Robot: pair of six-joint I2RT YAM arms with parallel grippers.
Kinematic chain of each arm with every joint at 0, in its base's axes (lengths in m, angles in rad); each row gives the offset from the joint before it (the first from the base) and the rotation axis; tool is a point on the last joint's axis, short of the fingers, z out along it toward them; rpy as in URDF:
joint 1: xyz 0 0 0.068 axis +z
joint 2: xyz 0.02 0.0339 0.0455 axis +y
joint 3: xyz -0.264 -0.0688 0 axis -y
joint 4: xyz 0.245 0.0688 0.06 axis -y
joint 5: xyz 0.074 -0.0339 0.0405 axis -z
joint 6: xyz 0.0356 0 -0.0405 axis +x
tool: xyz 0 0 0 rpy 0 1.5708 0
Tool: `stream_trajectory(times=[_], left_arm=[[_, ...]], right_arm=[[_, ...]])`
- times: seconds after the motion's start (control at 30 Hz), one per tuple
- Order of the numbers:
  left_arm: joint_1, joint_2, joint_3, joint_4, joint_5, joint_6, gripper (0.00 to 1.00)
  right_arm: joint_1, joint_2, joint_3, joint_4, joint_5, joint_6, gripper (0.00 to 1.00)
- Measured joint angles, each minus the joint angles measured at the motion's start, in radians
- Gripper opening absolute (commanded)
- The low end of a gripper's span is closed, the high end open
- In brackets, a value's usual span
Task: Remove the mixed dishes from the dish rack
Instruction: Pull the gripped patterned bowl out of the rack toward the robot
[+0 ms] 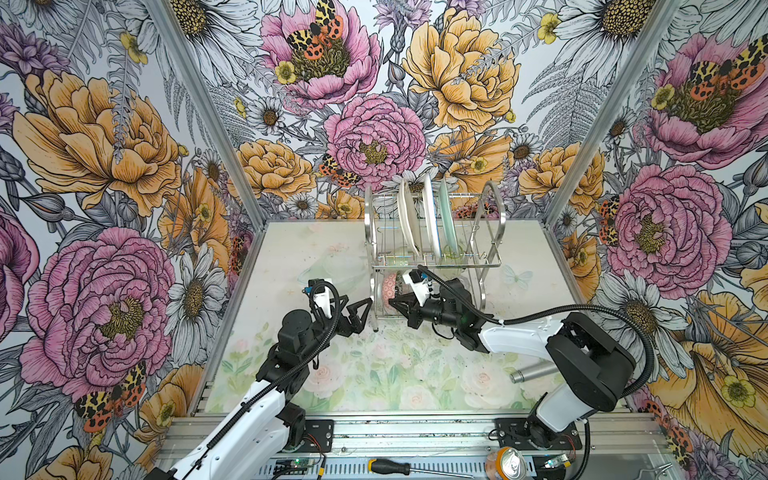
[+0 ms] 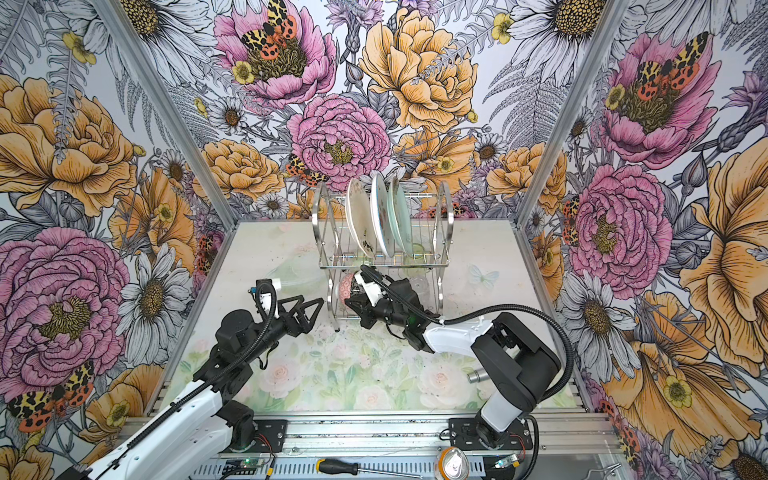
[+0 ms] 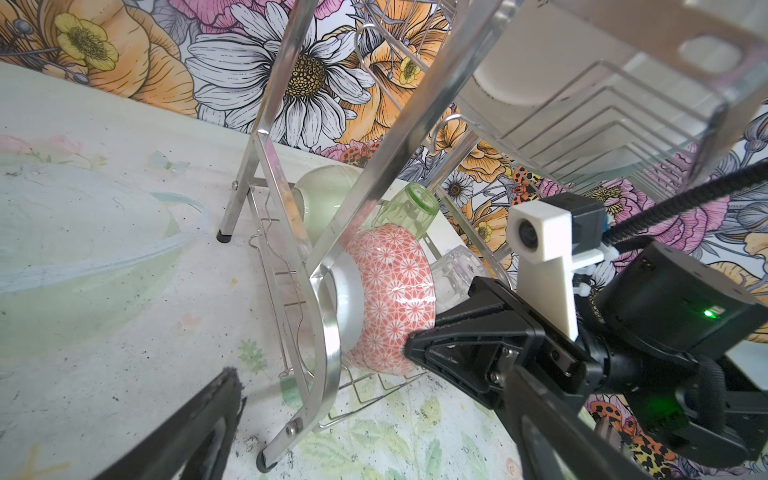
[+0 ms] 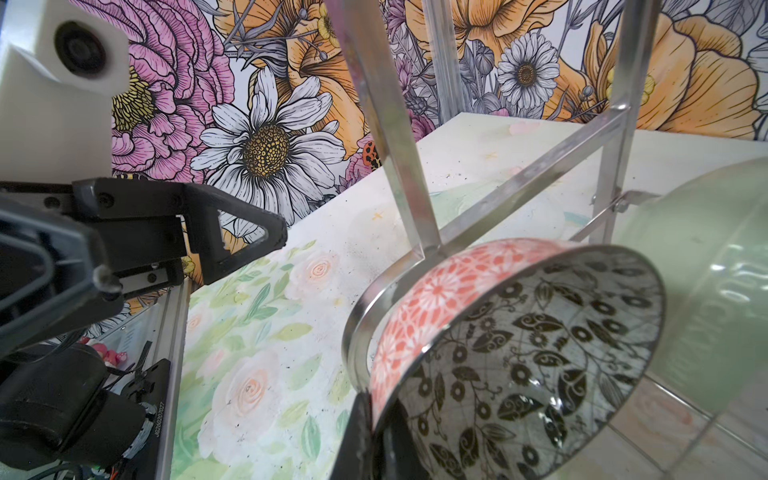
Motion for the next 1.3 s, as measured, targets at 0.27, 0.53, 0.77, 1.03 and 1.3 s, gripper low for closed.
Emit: stream_trajectory(times=[0.27, 0.53, 0.77, 1.03, 1.3], left_arm=[[0.0, 0.0, 0.001, 0.0, -0.001, 0.0, 0.99], [0.0, -0.02, 0.002, 0.0, -0.001, 0.0, 0.99], [-0.006, -0.043, 0.002, 0.001, -0.012, 0.0, 0.99], [-0.01, -0.042, 0.002, 0.016, -0.016, 0.0, 0.99], [-0.015, -0.025, 0.006, 0.028, -0.015, 0.004, 0.99]], right_arm=[[0.0, -0.108, -0.031, -0.093, 0.008, -0.018, 0.0], [0.0, -0.233, -0.095, -0.172, 0.027, -0.044, 0.0], [-0.001, -0.35, -0.167, -0.237, 0.035, -0.044, 0.0], [-0.001, -0.568, -0.251, -0.34, 0.085, -0.043, 0.0], [-0.016, -0.824, -0.333, -0.446, 0.154, -0.012, 0.0]])
